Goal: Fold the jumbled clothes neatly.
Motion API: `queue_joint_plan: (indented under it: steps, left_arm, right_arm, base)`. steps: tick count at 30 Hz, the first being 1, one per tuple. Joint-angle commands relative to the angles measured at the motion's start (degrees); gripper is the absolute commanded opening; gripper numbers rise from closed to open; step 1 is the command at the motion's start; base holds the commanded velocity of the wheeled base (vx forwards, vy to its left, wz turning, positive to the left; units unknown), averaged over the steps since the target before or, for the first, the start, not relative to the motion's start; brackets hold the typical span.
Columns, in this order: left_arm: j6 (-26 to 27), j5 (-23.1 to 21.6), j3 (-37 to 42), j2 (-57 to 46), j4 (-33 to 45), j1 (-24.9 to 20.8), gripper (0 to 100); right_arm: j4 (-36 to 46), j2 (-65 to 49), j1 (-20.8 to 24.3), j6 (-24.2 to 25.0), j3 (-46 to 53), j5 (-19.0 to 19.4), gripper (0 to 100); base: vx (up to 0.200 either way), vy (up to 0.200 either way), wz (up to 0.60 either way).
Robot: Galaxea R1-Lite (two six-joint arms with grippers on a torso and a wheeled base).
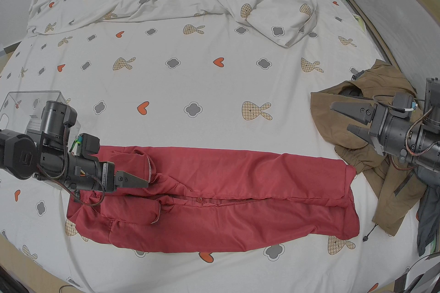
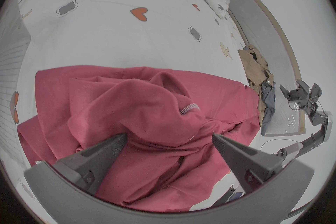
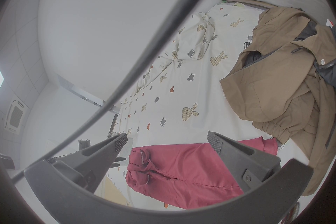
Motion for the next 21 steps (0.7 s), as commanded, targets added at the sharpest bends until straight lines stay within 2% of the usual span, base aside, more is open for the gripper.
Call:
queue_joint_plan:
  steps: [1,5,9,16,19,21]
  left_arm:
    - [0.6,0.0,0.0,2.8,-0.1,0.8,100]
    - [3.5,0.1,-3.2,7.9,0.0,2.1,100]
    - [3.7,0.1,-7.8,12.7,0.3,3.9,100]
    - [3.8,-0.3,-6.4,10.4,0.5,3.5,100]
    - [3.4,-0.3,-5.8,8.2,0.6,2.7,100]
    - [2.6,-0.4,-5.1,4.2,0.9,2.0,100]
  right_arm:
    - [0.0,1.3,0.1,0.0,0.1,0.0,100]
    - [0.0,1.1,0.0,0.0,0.5,0.0,100]
    - [0.0,0.6,-0.3,0.0,1.1,-0.1,100]
    - [0.0,0.5,-1.9,-0.5,5.7,-0.2,100]
    - [0.0,1.0,-3.8,-3.4,7.9,-0.1,100]
    - [0.0,1.2,-7.3,-9.0,10.5,0.2,100]
  base:
    - [0.0,0.0,0.0]
    - [0.0,0.0,0.0]
    - [0.0,0.0,0.0]
    - [0.0,0.0,0.0]
    - [0.0,0.0,0.0]
    - [0.0,0.0,0.0]
